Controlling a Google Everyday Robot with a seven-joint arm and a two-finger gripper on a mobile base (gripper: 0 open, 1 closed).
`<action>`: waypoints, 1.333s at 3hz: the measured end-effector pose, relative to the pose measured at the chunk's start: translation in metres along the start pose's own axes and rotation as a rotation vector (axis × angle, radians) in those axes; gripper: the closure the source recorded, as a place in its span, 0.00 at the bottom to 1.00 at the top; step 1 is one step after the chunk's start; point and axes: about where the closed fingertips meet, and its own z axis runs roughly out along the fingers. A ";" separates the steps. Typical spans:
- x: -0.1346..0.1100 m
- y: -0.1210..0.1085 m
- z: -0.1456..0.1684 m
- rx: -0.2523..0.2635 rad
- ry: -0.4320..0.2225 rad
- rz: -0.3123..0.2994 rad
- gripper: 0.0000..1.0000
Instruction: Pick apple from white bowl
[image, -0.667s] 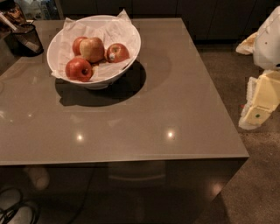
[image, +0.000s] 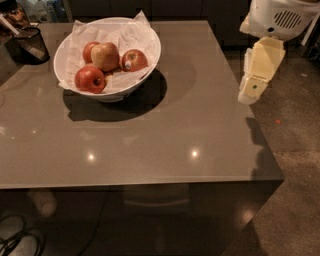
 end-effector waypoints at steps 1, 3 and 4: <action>-0.006 -0.005 0.001 0.015 -0.020 0.000 0.00; -0.072 -0.048 0.016 0.010 -0.043 -0.055 0.00; -0.084 -0.055 0.013 0.036 -0.069 -0.064 0.00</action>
Offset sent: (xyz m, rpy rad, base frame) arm 0.0614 0.0654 0.0078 0.0403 0.0117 0.0492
